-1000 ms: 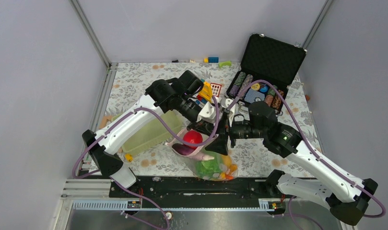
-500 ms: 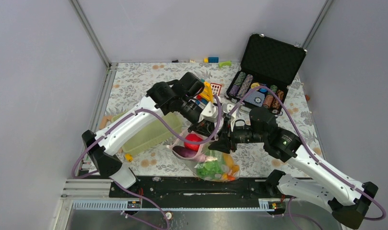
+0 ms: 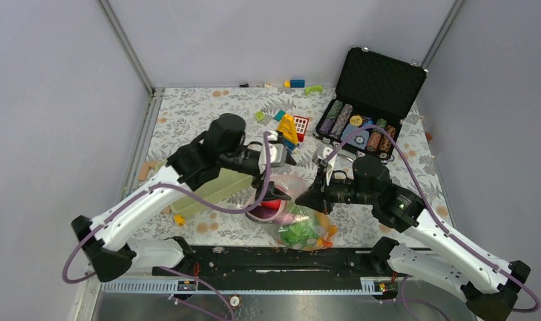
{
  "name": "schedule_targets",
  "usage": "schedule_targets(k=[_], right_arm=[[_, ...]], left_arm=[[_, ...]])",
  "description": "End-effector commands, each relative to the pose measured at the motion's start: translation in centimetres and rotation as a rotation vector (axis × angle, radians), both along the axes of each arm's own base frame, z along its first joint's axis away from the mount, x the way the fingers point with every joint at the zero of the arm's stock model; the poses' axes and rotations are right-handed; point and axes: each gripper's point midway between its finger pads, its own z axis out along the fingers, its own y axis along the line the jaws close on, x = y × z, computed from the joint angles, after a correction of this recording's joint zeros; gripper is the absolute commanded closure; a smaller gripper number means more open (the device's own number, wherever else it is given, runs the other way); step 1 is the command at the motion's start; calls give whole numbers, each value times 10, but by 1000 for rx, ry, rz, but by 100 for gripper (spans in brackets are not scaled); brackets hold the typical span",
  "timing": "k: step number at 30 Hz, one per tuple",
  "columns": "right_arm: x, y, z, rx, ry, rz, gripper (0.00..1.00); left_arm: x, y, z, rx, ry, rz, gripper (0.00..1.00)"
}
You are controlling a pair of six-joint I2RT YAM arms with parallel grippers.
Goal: Place the food in the zip-top bag and seal the zipper
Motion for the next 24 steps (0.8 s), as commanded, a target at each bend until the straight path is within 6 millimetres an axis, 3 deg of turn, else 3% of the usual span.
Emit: schedule_targets(k=[1,4,7,11,14,16,24], right_arm=[[18,-4,14,38,-37,-128,92],[22,-8,18,52,-33,-170,94],[20,-12,20,63,-37,-179,93],[16,-14,22,74,-41,-172,92],[18,-14,20,68,-42,-179,91],[19,-13,21,67,-42,-180,91],[24,-17,21,45,-37,-224,91]], left_arm=[[36,16,48,-218,-40,326,1],[32,41,44,-289,28,464,1],[44,69,37,-451,105,676,1],[53,91,6,-493,181,826,1],[58,90,-23,-483,277,850,1],[50,82,-36,-484,335,777,1],[31,90,-32,-612,457,641,1]])
